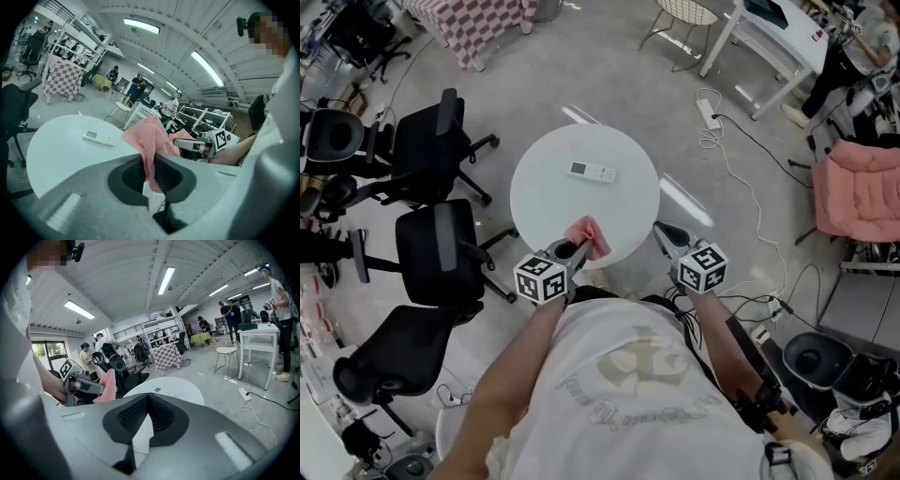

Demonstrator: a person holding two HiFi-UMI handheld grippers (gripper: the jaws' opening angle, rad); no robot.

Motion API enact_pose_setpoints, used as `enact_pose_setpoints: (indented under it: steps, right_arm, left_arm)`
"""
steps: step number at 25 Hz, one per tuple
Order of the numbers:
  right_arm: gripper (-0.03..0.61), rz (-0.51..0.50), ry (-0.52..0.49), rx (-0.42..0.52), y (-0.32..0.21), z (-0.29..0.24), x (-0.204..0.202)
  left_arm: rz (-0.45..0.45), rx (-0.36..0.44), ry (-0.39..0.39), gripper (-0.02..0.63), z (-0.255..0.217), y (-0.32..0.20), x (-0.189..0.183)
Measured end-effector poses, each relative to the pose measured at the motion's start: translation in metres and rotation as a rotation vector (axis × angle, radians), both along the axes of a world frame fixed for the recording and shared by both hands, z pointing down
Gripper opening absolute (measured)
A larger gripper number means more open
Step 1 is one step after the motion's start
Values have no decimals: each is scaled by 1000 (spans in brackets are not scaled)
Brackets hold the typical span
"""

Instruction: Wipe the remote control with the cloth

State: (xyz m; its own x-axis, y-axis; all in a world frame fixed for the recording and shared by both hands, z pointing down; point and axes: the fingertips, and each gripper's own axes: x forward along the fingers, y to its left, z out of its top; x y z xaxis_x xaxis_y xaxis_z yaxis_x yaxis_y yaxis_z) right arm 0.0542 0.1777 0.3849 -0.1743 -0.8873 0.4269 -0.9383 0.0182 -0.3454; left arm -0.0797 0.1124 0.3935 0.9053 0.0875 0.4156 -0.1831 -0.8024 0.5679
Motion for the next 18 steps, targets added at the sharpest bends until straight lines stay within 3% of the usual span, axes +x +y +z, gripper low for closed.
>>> enact_pose_setpoints:
  steps: [9, 18]
  right_arm:
    - [8, 15, 57, -40, -37, 4, 7]
    - [8, -38, 70, -94, -61, 18, 15]
  left_arm:
    - [20, -14, 9, 18, 4, -42, 5]
    - [-6, -41, -16, 18, 16, -63, 9]
